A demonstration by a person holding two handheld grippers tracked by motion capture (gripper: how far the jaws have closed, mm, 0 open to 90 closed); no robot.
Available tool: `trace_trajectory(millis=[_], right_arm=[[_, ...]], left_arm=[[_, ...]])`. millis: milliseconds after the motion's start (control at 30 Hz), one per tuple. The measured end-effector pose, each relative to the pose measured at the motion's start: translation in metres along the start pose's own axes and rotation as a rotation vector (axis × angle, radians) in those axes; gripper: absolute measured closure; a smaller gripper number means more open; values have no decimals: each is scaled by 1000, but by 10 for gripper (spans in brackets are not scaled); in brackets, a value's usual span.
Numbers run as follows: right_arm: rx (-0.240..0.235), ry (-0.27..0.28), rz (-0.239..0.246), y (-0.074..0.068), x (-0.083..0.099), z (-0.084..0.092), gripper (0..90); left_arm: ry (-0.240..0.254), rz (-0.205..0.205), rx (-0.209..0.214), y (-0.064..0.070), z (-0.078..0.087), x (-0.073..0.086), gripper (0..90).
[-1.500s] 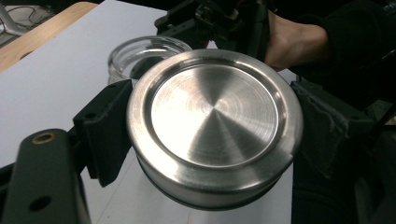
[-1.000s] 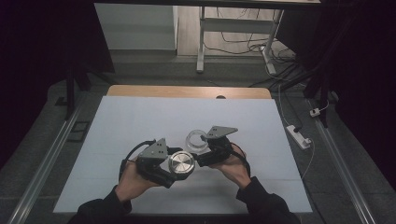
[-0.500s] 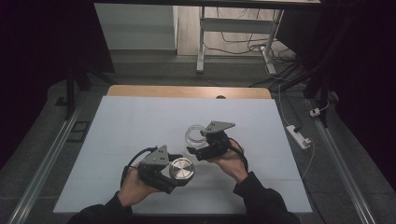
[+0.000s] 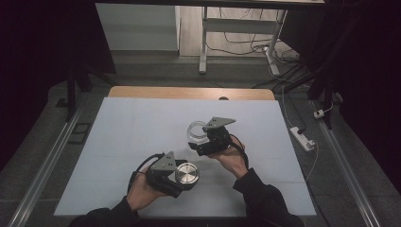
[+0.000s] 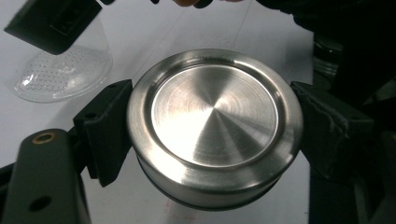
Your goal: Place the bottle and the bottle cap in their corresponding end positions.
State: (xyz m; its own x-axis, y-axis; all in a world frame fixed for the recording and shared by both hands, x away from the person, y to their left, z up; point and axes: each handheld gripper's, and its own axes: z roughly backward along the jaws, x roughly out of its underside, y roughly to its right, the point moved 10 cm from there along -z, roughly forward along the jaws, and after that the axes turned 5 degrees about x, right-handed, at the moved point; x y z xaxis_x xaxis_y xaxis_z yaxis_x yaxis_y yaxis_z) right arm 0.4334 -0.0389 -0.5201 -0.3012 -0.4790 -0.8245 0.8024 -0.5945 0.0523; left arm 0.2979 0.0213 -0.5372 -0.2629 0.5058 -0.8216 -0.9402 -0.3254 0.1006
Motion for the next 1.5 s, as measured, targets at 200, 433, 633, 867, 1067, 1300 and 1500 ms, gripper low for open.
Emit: trace_trajectory(millis=[200, 433, 633, 867, 1067, 1300, 1500], right_arm=[[12, -4, 0, 5, -2, -8, 148], [19, -2, -6, 9, -7, -16, 148], [26, 5, -12, 14, -13, -23, 148], [40, 1, -14, 22, -15, -32, 148], [55, -7, -21, 31, -15, -42, 148], [71, -21, -25, 40, -11, -51, 148], [77, -27, -29, 45, -8, -56, 148]], left_arm=[[5, -2, -18, -6, -6, 5, 194], [-6, 8, -24, -14, -18, 11, 195], [-19, 1, -39, -19, -26, 16, 194], [-32, 2, -60, -28, -35, 21, 194], [-52, 8, -68, -33, -43, 25, 195], [-67, 26, -76, -38, -49, 29, 194], [-85, 41, -82, -43, -53, 33, 194]])
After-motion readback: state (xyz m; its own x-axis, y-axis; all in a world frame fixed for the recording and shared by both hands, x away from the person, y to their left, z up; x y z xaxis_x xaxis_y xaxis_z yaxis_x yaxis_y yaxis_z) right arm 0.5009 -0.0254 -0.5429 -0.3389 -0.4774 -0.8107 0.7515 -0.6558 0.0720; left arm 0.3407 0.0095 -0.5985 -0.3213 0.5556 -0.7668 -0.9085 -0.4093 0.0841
